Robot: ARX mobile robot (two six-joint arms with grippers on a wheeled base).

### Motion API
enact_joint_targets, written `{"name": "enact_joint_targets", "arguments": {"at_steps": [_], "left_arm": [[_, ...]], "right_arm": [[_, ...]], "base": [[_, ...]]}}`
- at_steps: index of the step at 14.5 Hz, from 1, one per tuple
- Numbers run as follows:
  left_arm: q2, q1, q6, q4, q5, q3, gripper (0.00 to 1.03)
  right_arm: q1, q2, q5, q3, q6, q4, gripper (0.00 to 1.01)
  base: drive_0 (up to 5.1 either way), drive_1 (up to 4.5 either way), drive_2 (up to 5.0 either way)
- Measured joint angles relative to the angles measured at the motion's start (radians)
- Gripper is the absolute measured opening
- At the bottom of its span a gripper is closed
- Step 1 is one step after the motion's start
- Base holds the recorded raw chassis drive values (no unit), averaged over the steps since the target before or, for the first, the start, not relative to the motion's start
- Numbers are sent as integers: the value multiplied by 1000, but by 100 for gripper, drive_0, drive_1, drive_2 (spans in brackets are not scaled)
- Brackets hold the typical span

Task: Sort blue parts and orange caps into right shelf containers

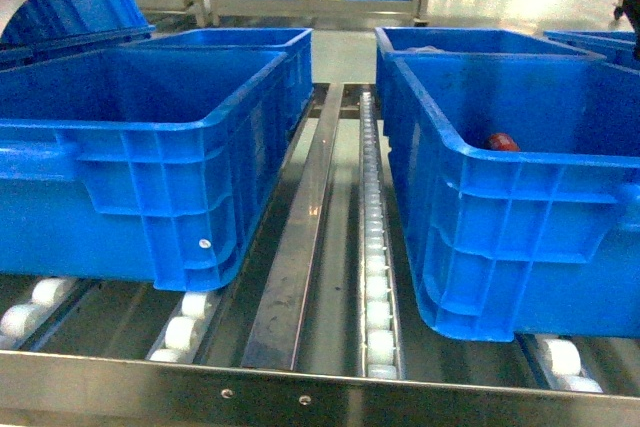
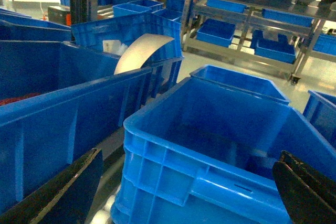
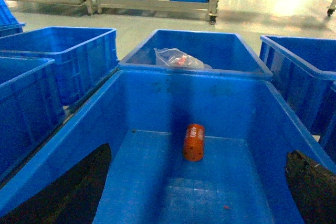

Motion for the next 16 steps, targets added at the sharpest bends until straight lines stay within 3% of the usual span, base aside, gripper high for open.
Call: {"name": "enact_joint_targets", "arguments": {"at_steps": [5,11,13,16], "left_arm": [[0,0,0,0,0,0,98],[0,0,0,0,0,0,98],[0,0,0,0,0,0,98],[0,0,0,0,0,0,98]], "right_arm": [[-68,-319,-68,-206,10,-113,98],[-193,-760,-190,-320,27,-433,98],[-206,-839,-202,-336,31,-518,98],[-205,-835,-204,-338,31,-520,98]], "base": [[0,0,0],[0,0,0],[0,0,0],[0,0,0]]}}
